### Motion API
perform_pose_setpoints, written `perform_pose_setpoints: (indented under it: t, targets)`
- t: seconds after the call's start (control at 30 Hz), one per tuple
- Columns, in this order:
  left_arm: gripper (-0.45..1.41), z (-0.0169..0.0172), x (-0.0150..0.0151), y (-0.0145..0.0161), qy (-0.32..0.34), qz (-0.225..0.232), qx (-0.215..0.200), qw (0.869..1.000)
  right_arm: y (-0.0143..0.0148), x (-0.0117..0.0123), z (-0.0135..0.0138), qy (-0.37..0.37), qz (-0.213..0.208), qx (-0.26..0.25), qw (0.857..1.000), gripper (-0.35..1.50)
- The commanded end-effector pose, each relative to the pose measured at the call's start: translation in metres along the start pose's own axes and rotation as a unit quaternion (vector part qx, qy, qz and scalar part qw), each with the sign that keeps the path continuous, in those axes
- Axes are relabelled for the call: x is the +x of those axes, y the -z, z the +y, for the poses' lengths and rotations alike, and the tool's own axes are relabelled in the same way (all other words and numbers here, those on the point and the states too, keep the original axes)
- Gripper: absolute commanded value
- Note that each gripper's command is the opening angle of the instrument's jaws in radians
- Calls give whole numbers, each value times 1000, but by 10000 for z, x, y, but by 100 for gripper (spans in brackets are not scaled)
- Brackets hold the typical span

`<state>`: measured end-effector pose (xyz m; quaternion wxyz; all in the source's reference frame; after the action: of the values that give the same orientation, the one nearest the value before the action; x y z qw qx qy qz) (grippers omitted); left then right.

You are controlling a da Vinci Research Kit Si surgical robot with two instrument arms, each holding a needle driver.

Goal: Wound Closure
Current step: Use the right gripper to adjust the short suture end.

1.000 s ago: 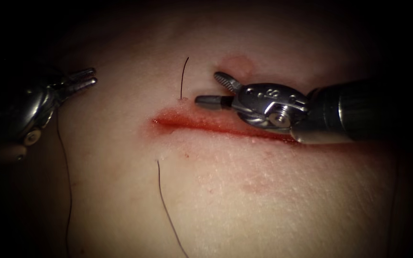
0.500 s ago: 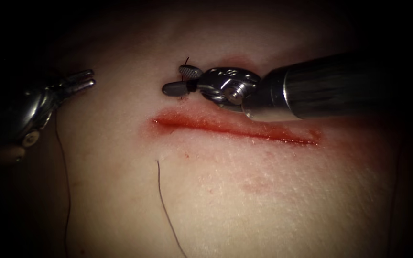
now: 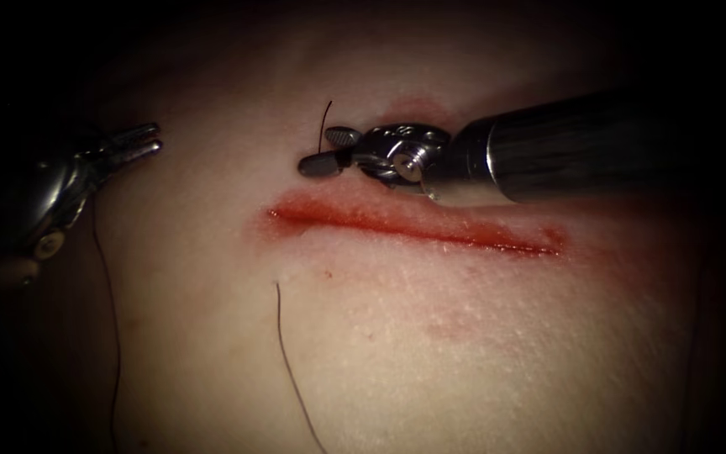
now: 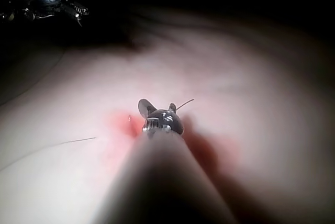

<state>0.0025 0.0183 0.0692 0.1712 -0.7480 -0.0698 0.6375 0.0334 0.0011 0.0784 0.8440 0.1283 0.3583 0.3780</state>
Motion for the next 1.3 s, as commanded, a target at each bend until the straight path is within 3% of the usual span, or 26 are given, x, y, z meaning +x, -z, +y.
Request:
perform_pose_setpoints:
  t: [0.03, 0.27, 0.53, 0.57, 0.6, 0.7, 0.73, 1.3]
  targets:
    - [-35, -1, -8, -4, 1, 1, -1, 1000, -11, -3, 2, 0, -2, -6, 1000, 98]
    - [-35, 1, -6, -1, 1, -1, 0, 1000, -44, -8, 14, 4, -24, -30, 999, 98]
    - [-35, 2, -4, 0, 1, -1, 0, 1000, -58, -16, 24, 12, -36, -45, 998, 98]
    - [-35, 1, -4, 0, 1, -1, 0, 1000, -60, -17, 24, 13, -37, -46, 998, 90]
    - [-35, 1, -4, 0, 1, -1, 0, 1000, -61, -18, 24, 8, -35, -41, 999, 64]
    - [-35, 1, -4, 0, 2, -1, 0, 1000, -62, -19, 22, 0, -34, -28, 999, -31]
    - [-35, 1, -4, 0, 2, -1, 0, 1000, -62, -18, 21, -1, -34, -27, 999, -35]
    - [-35, 2, -2, 0, 2, -2, 0, 1000, -43, 11, 34, -22, -4, -34, 999, -35]
